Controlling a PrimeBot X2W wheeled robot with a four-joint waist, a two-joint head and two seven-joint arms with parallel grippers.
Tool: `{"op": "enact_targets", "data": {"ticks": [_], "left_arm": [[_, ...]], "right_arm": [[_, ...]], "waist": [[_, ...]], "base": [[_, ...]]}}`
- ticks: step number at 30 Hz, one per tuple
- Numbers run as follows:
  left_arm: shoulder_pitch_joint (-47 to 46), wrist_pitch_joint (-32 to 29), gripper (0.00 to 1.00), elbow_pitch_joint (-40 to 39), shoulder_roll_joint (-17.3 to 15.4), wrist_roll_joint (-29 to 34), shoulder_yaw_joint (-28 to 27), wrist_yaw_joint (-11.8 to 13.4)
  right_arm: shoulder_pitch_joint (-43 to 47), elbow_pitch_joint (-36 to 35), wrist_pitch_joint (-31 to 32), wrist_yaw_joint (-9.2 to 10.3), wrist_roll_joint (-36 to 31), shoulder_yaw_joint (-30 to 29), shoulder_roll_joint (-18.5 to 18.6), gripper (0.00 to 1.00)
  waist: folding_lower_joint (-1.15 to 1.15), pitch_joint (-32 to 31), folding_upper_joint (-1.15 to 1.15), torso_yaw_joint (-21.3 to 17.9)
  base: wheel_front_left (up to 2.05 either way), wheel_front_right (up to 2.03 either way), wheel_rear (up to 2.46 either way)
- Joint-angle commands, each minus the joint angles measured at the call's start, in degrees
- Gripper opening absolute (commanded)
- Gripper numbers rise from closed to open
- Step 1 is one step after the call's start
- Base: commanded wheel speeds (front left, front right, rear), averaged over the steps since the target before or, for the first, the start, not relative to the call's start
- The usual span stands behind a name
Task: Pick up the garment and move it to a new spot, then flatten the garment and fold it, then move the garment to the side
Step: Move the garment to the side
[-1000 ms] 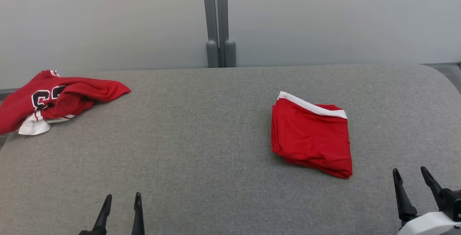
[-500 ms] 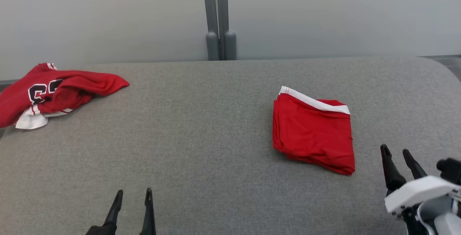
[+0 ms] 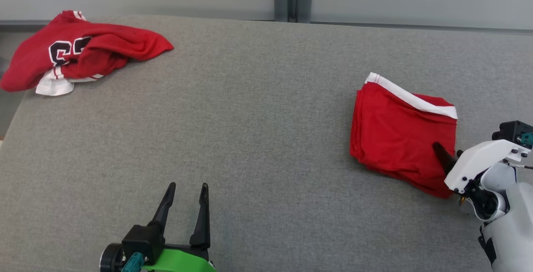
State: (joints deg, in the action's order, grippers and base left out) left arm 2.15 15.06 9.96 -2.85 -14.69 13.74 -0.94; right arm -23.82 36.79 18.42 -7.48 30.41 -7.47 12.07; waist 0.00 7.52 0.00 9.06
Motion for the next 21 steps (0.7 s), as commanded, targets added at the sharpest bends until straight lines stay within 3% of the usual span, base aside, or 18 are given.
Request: {"op": "enact_targets", "data": {"ticks": [1,4,5,6,13,16,21], "left_arm": [[-1.2,0.2,1.0,0.1,-0.1,-0.4,0.3,0.1],[-1.8,0.2,1.0,-0.2,-0.1,-0.8,0.2,0.6],[-1.8,0.2,1.0,-0.3,-0.1,-0.9,0.0,0.8],[-1.7,0.2,1.0,-0.5,-0.1,-0.9,-0.4,1.0],[-0.8,0.2,1.0,-1.6,-0.1,1.2,-2.7,0.3],[-3.0,0.2,1.0,-1.7,-0.1,3.5,-3.5,-1.2],[-7.9,0.2,1.0,-1.7,-0.1,6.7,-3.3,-3.6]], "right_arm": [[-1.2,1.4,0.4,-0.02,-1.2,-0.3,0.0,1.0],[-2.3,4.0,1.5,-0.02,-1.3,-0.6,-1.1,1.0],[-2.4,4.3,1.7,-0.02,-0.9,-0.6,-1.6,0.41],[-2.6,4.3,1.8,-0.03,-0.4,-0.3,-2.0,0.0],[-5.9,1.3,1.5,-0.02,2.9,1.0,-1.7,0.0],[-7.1,0.5,1.8,0.0,2.6,1.1,0.4,0.0],[-9.6,0.9,1.2,-0.02,-0.5,-0.7,5.4,0.0]], "waist": [[0.0,3.3,0.0,3.5],[0.0,3.4,0.0,3.6],[0.0,3.5,0.0,3.3],[0.0,3.5,0.0,2.7],[0.0,5.8,0.0,-6.8],[0.0,8.7,0.0,-11.8],[0.0,14.7,0.0,-15.4]], "base": [[0.0,0.0,0.0],[0.0,0.0,0.0],[0.0,0.0,0.0],[0.0,0.0,0.0],[0.0,0.0,0.0],[0.0,0.0,0.0],[0.0,0.0,0.0]]}}
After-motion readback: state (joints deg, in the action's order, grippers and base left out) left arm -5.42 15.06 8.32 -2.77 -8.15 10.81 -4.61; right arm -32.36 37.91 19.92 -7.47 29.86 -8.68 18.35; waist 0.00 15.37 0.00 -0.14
